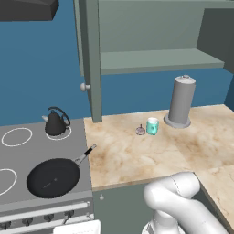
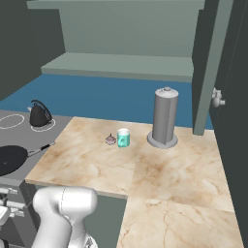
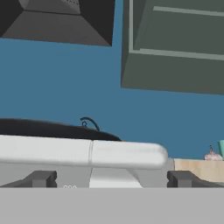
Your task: Pick the pan from the cabinet and place it on the stove. Then turn on the stove burner for the pan.
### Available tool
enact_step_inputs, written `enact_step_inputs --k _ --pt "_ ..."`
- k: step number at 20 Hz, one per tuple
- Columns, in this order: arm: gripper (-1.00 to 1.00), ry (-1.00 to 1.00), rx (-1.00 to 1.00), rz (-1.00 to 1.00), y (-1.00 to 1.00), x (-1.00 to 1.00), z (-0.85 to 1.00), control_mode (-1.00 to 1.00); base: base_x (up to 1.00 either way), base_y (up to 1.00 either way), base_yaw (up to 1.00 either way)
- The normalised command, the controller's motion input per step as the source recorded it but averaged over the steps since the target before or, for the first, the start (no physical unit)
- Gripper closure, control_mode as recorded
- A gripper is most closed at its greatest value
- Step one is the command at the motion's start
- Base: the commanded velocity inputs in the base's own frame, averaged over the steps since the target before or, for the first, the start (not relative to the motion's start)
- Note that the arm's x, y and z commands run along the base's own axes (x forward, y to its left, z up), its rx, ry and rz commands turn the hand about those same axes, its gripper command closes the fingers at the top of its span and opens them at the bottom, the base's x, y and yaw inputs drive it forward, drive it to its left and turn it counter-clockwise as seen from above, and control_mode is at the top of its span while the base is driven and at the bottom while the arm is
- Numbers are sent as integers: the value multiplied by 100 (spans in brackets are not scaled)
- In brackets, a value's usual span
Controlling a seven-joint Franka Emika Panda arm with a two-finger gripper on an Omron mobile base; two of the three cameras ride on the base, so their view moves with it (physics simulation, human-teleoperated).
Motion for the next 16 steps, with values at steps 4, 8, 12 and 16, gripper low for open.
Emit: enact_step_inputs --k 4,8,12,16 --pt "-100 0 4 0 4 12 -18 -100 0 0 0" --pt "-100 0 3 0 1 14 -5 -100 0 0 0" --pt "-100 0 2 0 0 19 0 -100 0 0 0" --pt "-100 0 0 0 1 19 -5 -100 0 0 0"
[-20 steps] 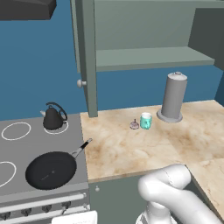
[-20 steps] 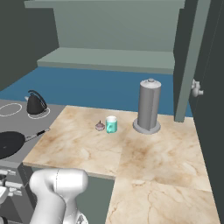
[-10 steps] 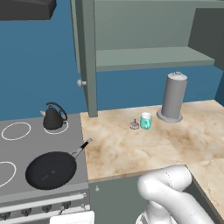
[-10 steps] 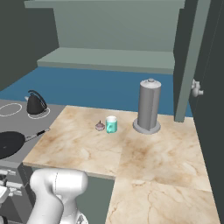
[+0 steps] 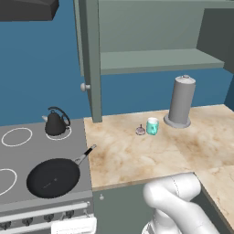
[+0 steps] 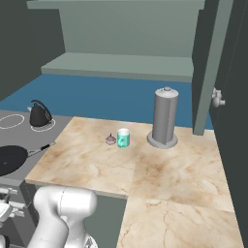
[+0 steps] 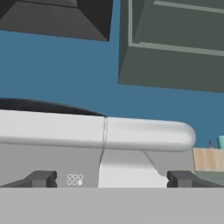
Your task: Pick the pan from the cabinet and place it on the stove. Then turn on the stove burner for the pan.
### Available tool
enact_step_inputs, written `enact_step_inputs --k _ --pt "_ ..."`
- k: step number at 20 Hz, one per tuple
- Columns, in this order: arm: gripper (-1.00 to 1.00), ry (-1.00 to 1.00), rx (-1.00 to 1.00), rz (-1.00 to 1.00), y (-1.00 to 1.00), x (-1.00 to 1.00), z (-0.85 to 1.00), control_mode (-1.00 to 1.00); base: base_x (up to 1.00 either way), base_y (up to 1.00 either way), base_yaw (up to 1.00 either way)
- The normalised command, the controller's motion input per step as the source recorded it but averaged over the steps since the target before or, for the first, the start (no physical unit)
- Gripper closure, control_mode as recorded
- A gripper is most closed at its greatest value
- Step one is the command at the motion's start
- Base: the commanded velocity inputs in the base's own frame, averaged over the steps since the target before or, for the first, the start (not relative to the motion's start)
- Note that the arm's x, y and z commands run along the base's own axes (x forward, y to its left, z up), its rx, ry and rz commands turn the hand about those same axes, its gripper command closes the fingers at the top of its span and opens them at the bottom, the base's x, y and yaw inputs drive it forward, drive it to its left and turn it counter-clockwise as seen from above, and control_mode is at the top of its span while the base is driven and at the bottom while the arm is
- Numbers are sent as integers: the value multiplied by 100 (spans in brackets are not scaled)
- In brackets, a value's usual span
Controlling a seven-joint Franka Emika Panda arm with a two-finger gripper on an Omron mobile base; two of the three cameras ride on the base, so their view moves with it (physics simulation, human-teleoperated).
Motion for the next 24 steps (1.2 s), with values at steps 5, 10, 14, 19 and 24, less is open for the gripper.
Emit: enact_step_inputs --k 5,10,14,19,24 --pt "-100 0 0 0 1 14 -16 -100 0 0 0" --pt "-100 0 0 0 2 9 -18 -100 0 0 0" --pt "-100 0 0 0 9 5 -16 -100 0 0 0" --pt "-100 0 0 0 11 3 -17 -100 0 0 0" --pt "-100 -3 0 1 0 0 -20 -100 0 0 0"
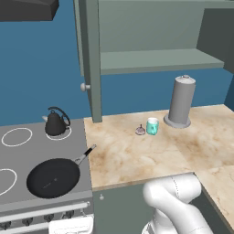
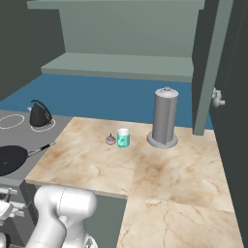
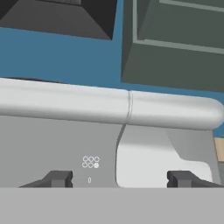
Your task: Pick the pan from the cabinet and place it on the stove. Then turn on the stove burner for the pan.
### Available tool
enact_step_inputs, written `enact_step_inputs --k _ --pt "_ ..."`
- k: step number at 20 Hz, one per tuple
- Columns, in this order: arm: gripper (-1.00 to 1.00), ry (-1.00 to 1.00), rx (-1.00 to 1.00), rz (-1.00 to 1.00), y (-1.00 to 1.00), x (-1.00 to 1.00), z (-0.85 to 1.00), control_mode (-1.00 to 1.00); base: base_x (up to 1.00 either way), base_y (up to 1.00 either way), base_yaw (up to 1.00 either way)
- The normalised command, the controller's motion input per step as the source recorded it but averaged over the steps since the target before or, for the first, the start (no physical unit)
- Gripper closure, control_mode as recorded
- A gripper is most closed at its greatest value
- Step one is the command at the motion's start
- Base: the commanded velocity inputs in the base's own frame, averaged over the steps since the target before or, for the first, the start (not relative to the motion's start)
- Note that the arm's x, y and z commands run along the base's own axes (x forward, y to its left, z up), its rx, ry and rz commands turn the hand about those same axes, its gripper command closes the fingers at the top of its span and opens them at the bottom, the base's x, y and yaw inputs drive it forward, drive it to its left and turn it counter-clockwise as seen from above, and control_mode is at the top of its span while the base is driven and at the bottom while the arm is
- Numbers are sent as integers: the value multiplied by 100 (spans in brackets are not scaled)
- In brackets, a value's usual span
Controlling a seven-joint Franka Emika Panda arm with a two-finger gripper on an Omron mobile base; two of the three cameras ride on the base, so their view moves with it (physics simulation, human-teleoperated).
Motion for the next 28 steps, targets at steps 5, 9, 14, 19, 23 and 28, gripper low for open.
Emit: enact_step_inputs --k 5,9,14,19,23,28 --pt "-100 -7 0 3 0 0 -12 -100 0 0 0" --pt "-100 -6 0 4 2 0 -7 -100 0 0 0" --pt "-100 -6 1 4 1 -5 -6 -100 0 0 0" --pt "-100 -5 1 3 0 -2 -1 -100 0 0 0" --pt "-100 -4 1 1 0 0 -5 -100 0 0 0" --pt "-100 -2 0 2 0 2 -14 -100 0 0 0"
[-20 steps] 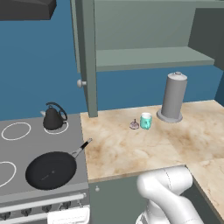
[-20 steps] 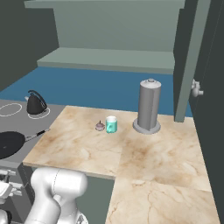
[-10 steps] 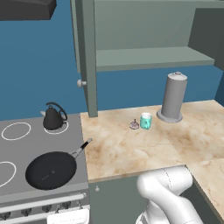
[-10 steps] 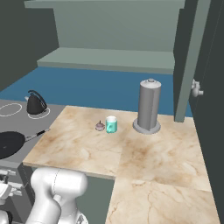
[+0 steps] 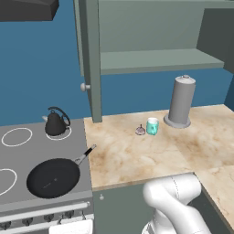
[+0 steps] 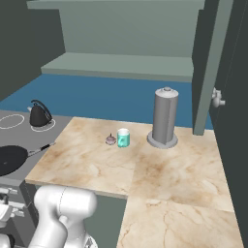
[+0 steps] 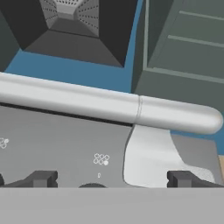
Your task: Pick the pan from the cabinet and place it on the stove. Then turn on the stove burner for the pan.
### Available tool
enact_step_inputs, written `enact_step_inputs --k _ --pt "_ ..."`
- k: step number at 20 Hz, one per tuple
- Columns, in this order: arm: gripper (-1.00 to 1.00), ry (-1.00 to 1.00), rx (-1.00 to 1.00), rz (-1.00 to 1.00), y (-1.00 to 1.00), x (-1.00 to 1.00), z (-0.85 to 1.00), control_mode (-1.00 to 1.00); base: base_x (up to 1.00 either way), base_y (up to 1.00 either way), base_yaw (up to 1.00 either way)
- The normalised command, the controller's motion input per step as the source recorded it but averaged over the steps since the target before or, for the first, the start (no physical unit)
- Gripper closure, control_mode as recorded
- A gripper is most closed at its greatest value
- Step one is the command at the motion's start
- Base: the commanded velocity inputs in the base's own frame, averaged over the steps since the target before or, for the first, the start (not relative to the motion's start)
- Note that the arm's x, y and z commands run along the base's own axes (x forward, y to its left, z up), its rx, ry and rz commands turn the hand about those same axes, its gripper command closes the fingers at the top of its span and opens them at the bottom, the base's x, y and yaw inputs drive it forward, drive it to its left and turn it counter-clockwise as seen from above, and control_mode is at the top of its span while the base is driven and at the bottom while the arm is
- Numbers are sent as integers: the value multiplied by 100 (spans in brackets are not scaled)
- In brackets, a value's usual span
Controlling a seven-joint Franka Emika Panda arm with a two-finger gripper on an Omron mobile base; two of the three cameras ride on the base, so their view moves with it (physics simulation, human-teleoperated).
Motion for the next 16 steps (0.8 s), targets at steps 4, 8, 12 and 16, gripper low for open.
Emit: enact_step_inputs --k 4,8,12,16 --pt "-100 0 0 2 0 8 -14 -100 0 0 0" --pt "-100 0 0 2 0 11 -14 -100 0 0 0" --pt "-100 0 0 2 0 13 -17 -100 0 0 0" --pt "-100 0 0 2 1 12 -18 -100 0 0 0"
